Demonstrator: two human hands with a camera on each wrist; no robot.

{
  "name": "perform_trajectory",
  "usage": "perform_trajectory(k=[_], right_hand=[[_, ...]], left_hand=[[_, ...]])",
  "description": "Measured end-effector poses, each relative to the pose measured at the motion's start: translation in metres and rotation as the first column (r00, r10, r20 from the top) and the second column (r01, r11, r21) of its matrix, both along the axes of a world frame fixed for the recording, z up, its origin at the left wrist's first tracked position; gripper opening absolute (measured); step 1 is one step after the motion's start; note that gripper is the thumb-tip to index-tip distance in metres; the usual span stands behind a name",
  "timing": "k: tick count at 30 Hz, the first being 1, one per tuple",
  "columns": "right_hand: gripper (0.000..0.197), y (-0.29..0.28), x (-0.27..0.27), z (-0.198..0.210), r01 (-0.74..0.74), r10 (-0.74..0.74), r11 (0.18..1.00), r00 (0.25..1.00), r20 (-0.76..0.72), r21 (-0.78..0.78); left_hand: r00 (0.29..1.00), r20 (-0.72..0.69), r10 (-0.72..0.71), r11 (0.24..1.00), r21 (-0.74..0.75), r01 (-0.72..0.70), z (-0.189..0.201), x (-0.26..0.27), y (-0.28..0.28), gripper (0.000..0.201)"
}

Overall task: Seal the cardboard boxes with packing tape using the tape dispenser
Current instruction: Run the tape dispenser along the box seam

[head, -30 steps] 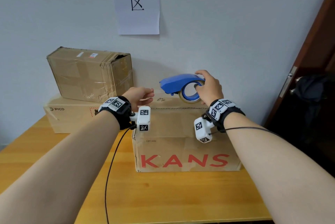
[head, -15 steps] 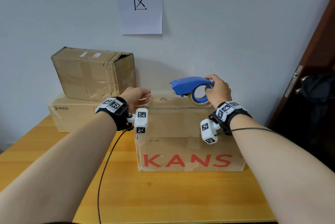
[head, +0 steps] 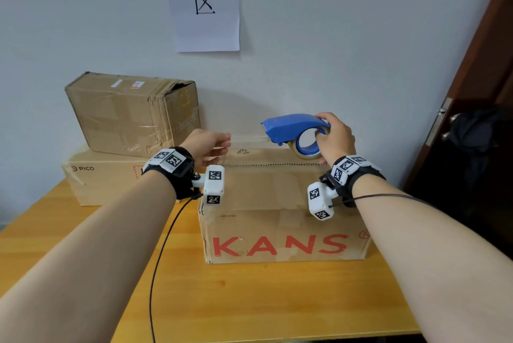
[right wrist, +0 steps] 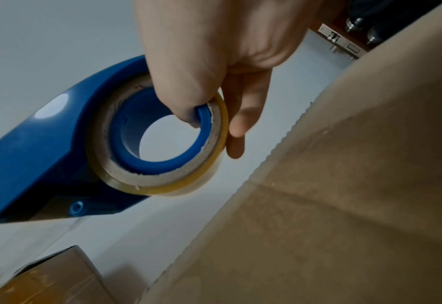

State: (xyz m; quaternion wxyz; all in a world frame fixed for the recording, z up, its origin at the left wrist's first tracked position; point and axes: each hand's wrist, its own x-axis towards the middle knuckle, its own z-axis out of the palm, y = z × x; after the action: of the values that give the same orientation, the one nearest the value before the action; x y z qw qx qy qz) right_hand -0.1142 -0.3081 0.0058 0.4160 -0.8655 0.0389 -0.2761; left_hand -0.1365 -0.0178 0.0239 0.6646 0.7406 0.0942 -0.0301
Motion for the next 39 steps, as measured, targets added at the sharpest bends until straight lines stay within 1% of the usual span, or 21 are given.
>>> perform_trajectory(k=[2, 4, 7, 11, 15, 18, 20, 22, 24, 25, 28, 30, 32, 34, 39], right_hand=[[0.037, -0.007, 0.001, -0.001, 0.010, -0.010, 1.000, 1.000, 0.022, 0.017], [0.036, -0.023, 0.001, -0.003, 0.072, -0.074, 0.996, 0.996, 0.040, 0.048], [0.037, -0.044, 0.000, -0.007, 0.113, -0.115, 0.992, 0.992, 0.045, 0.055], [0.037, -0.047, -0.001, -0.006, 0.130, -0.132, 0.989, 0.990, 0.041, 0.066], [0.038, -0.050, -0.001, -0.005, 0.136, -0.136, 0.990, 0.991, 0.010, 0.032], [0.041, -0.051, 0.001, -0.007, 0.147, -0.147, 0.988, 0.989, 0.001, 0.044], [0.037, -0.052, 0.003, -0.007, 0.167, -0.167, 0.985, 0.986, 0.008, 0.042], [0.023, -0.053, 0.005, -0.008, 0.192, -0.193, 0.981, 0.981, 0.015, 0.031], [0.007, -0.056, 0.004, -0.009, 0.233, -0.232, 0.972, 0.972, -0.035, 0.018], [0.007, -0.057, 0.003, -0.009, 0.253, -0.251, 0.967, 0.965, -0.082, 0.014], [0.026, -0.062, 0.000, -0.012, 0.271, -0.262, 0.963, 0.930, -0.258, 0.002], [0.037, -0.066, 0.000, -0.013, 0.269, -0.271, 0.962, 0.899, -0.344, -0.053], [0.039, -0.068, 0.001, -0.014, 0.259, -0.278, 0.961, 0.885, -0.373, -0.101], [0.039, -0.070, 0.002, -0.013, 0.243, -0.268, 0.963, 0.886, -0.378, -0.113], [0.036, -0.079, 0.003, -0.012, 0.228, -0.247, 0.969, 0.891, -0.382, -0.094]], left_hand=[[1.000, -0.003, 0.022, 1.000, -0.005, -0.022, -0.001, 0.000, 0.007, 0.006], [0.998, -0.022, 0.062, 0.997, -0.045, -0.063, -0.002, -0.001, 0.021, 0.006], [0.998, -0.031, 0.064, 0.997, -0.045, -0.065, -0.007, -0.003, 0.035, 0.008], [0.995, -0.057, 0.081, 0.993, -0.078, -0.085, -0.010, -0.003, 0.031, 0.009], [0.993, -0.052, 0.105, 0.994, -0.039, -0.107, -0.012, 0.001, 0.028, 0.013], [0.990, -0.047, 0.134, 0.990, -0.037, -0.136, -0.017, 0.002, 0.020, 0.013], [0.985, -0.040, 0.167, 0.984, -0.051, -0.169, -0.019, 0.002, 0.017, 0.013], [0.982, -0.021, 0.187, 0.981, -0.055, -0.188, -0.020, 0.002, 0.012, 0.014], [0.980, 0.019, 0.199, 0.979, -0.038, -0.198, -0.021, 0.003, 0.007, 0.013], [0.978, 0.047, 0.204, 0.979, -0.023, -0.203, -0.021, 0.004, 0.006, 0.013], [0.971, 0.081, 0.227, 0.974, -0.009, -0.227, -0.020, 0.008, 0.003, 0.013], [0.971, 0.069, 0.230, 0.973, -0.018, -0.230, -0.022, 0.011, 0.002, 0.012], [0.970, 0.057, 0.234, 0.972, -0.037, -0.233, -0.023, 0.013, 0.001, 0.012], [0.969, 0.057, 0.239, 0.971, -0.032, -0.238, -0.025, 0.014, 0.000, 0.013], [0.969, 0.116, 0.216, 0.973, 0.053, -0.223, -0.030, 0.015, -0.004, 0.015]])
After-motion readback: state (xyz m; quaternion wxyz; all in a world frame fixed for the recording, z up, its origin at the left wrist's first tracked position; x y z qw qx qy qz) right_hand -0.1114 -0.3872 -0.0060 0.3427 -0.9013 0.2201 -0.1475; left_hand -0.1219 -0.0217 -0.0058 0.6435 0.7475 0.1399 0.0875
